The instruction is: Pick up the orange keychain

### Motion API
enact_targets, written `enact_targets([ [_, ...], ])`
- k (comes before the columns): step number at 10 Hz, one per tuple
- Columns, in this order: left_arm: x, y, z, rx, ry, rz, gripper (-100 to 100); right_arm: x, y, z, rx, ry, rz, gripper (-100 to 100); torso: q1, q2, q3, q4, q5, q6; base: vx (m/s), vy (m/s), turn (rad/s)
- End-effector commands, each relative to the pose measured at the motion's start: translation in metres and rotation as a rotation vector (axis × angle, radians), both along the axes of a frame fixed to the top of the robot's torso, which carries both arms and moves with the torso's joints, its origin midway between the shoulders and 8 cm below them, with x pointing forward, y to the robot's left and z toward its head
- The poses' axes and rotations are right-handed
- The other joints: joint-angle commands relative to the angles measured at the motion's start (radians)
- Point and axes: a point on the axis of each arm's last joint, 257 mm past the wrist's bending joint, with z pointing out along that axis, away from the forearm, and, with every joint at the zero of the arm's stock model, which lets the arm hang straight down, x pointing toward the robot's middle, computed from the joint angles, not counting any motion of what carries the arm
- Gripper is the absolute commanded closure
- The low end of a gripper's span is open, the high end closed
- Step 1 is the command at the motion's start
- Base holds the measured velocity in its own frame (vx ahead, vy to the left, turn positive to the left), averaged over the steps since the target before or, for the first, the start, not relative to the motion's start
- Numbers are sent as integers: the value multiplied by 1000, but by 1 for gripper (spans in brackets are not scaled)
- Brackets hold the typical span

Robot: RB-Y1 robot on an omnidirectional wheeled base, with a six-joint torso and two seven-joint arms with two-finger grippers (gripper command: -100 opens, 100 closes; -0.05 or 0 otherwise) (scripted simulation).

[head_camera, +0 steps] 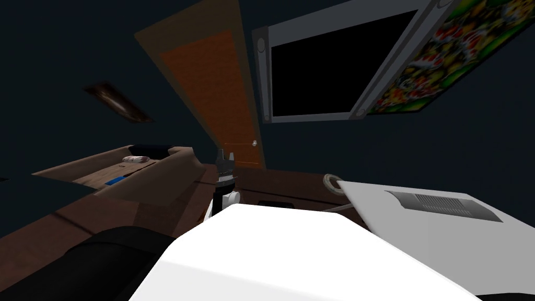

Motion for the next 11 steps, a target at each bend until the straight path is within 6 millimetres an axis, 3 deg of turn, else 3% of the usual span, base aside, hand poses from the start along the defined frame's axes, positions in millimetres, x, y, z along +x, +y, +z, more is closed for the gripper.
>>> enact_targets([
  [1, 0, 0, 0, 0, 0, 0, 0, 1, -2, -3, -12, -5, 32, -100, 0, 0, 0, 0, 0, 0, -79, 25, 44],
  [2, 0, 0, 0, 0, 0, 0, 0, 1, -1, -2, -7, -4, 20, -100, -3, 0, 0, 0, 0, 0, -34, 4, 3],
  [3, 0, 0, 0, 0, 0, 0, 0, 1, -1, -3, -9, -4, 23, 0, -4, -3, -1, -1, -1, 0, -7, 2, -2],
  [4, 0, 0, 0, 0, 0, 0, 0, 2, -3, -6, -7, 7, -4, -100, -5, -5, -3, -1, -1, 0, -156, -32, 386],
  [11, 0, 0, 0, 0, 0, 0, 0, 27, -3, -18, 11, 5, -123, -100, -7, 4, 2, 1, -2, -1, -166, -15, 208],
])
